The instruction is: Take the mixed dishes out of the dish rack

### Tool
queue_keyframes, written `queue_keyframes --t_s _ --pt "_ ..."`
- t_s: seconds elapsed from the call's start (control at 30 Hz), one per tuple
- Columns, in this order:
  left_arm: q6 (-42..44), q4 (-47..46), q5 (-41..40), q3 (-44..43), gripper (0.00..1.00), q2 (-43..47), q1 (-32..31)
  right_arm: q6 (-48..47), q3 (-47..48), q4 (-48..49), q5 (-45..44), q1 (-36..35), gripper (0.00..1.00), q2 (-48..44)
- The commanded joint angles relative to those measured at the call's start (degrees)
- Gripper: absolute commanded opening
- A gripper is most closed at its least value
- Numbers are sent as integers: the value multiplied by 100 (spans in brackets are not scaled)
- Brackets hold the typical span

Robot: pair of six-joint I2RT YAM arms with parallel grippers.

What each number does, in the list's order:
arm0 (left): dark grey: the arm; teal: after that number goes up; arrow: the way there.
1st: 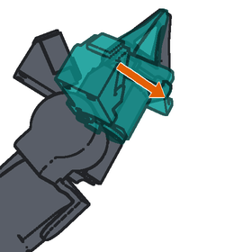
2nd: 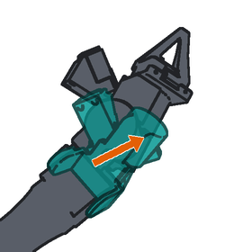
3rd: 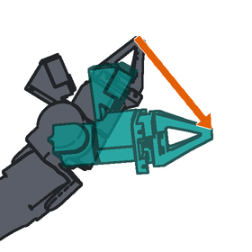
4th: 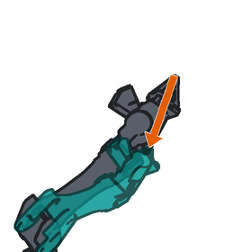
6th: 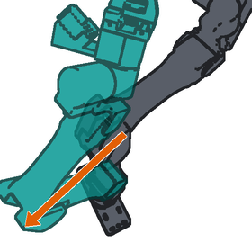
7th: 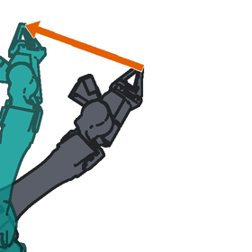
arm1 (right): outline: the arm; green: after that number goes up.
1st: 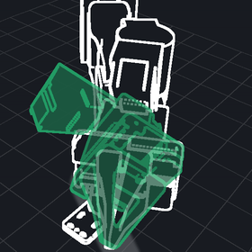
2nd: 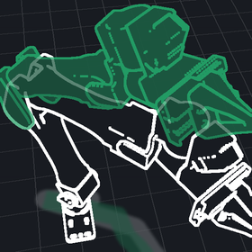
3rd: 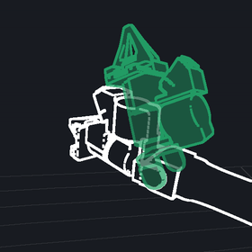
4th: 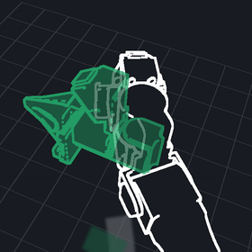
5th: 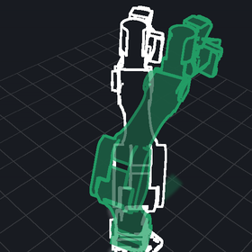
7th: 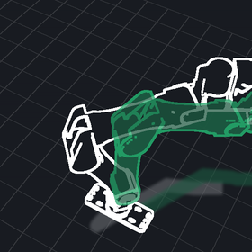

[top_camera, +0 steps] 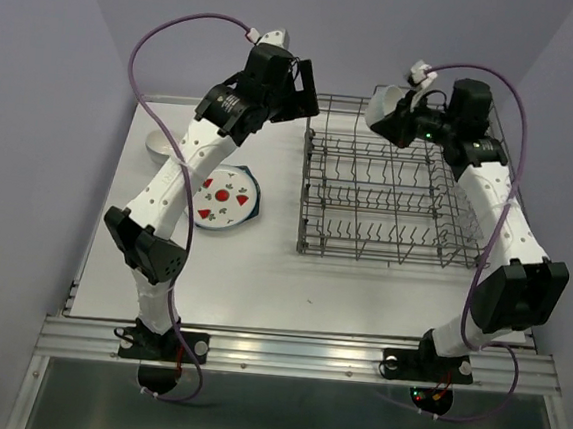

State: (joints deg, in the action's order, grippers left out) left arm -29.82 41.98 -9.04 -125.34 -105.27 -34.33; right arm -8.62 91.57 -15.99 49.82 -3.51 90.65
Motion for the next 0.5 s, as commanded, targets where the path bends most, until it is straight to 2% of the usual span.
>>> queue_keyframes --t_s 0.0,0.17,0.3,0.47 --pt "389 -84 -10 -307 99 534 -4 -2256 19 -1161 -1772 -992 1 -548" --pt "671 -295 647 18 99 798 -4 -3258 -191 -1652 -1854 -1424 1 -803" --pt "776 -585 1281 501 99 895 -13 -4514 -482 -2356 -1748 -2021 1 -944" --pt "724 -559 1712 808 99 719 -144 -4762 -535 -2584 -1801 -2391 1 -909"
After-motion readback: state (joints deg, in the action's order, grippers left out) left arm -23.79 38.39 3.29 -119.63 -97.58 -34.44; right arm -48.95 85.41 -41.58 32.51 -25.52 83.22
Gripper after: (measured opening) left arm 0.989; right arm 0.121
